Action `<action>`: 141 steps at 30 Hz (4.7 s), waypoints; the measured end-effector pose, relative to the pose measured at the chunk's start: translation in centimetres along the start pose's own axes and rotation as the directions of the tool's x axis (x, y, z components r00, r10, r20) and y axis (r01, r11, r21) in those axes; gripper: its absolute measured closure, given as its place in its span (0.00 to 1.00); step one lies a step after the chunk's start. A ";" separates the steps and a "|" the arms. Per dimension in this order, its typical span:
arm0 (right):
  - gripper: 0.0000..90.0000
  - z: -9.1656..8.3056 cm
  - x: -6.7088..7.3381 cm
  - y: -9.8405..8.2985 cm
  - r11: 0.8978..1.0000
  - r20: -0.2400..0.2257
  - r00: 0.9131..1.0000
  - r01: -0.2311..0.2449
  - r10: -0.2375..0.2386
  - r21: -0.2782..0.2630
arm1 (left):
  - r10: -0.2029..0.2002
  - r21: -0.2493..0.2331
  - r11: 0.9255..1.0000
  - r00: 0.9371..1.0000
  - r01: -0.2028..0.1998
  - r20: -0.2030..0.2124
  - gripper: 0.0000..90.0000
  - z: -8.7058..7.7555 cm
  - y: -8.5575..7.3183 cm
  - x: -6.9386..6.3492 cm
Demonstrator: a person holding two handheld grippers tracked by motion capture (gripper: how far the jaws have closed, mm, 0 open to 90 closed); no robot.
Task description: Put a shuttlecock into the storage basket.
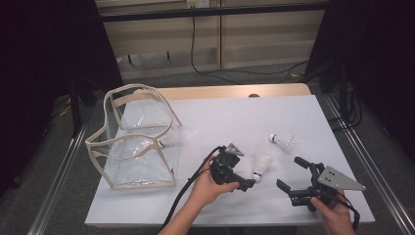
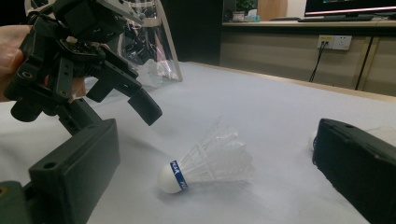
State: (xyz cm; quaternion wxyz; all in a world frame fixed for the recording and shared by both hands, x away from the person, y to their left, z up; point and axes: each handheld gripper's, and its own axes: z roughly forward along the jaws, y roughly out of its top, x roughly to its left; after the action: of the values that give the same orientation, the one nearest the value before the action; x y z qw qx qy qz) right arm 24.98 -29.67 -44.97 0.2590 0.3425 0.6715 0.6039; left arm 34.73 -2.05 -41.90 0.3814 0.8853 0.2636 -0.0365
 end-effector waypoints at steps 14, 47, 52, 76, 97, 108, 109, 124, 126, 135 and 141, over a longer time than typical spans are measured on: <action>0.01 0.0 0.0 0.0 1.000 -0.001 1.000 0.000 0.000 0.000 | 0.013 -0.010 1.000 1.000 -0.013 -0.013 0.08 1.1 0.0 -0.3; 0.01 0.0 -0.1 0.0 1.000 0.003 1.000 0.002 -0.002 -0.002 | 0.012 -0.007 1.000 0.999 -0.012 -0.050 0.18 3.5 0.4 -0.5; 0.01 0.0 -0.1 0.0 1.000 0.003 1.000 -0.002 0.002 -0.002 | 0.020 -0.011 1.000 0.998 -0.020 -0.051 0.21 3.6 0.5 -0.6; 0.01 0.0 -0.1 0.0 1.000 0.004 1.000 0.001 -0.001 -0.004 | 0.033 0.006 0.999 0.993 -0.033 -0.116 0.42 5.1 0.9 -1.2; 0.01 -0.2 -0.1 0.0 1.000 0.006 1.000 0.002 -0.002 -0.003 | -0.021 0.000 1.000 0.998 0.022 -0.062 0.72 4.3 0.7 -0.4; 0.01 0.0 0.1 0.2 1.000 -0.003 1.000 0.005 -0.005 -0.004 | -0.058 0.003 0.998 0.998 0.058 0.001 0.72 2.2 0.9 0.0; 0.01 0.1 0.1 0.2 1.000 -0.002 1.000 0.009 -0.009 -0.006 | -0.056 0.009 0.998 0.998 0.056 0.006 0.72 2.0 1.0 0.1; 0.01 0.0 0.1 0.2 1.000 0.001 1.000 0.002 -0.002 -0.007 | -0.077 0.025 0.997 0.996 0.076 0.035 0.72 -0.2 1.6 0.2; 0.01 0.0 0.1 0.1 1.000 0.001 1.000 0.002 -0.002 -0.006 | -0.079 0.028 0.997 0.996 0.078 0.041 0.73 -0.5 1.6 0.3; 0.01 0.0 -0.1 0.1 1.000 0.008 1.000 0.000 0.000 -0.005 | -0.078 0.049 0.996 0.995 0.075 0.068 0.72 -1.6 1.4 0.5; 0.01 0.2 0.0 0.0 1.000 0.000 1.000 0.000 0.000 0.001 | -0.075 0.062 0.996 0.995 0.070 0.071 0.72 -2.8 1.6 0.4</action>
State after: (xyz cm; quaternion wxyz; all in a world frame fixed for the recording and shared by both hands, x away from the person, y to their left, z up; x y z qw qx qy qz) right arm 25.12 -29.55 -44.96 0.2589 0.3428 0.6716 0.6036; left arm 35.47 -0.82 -38.94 0.3627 0.8841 0.2803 -0.0907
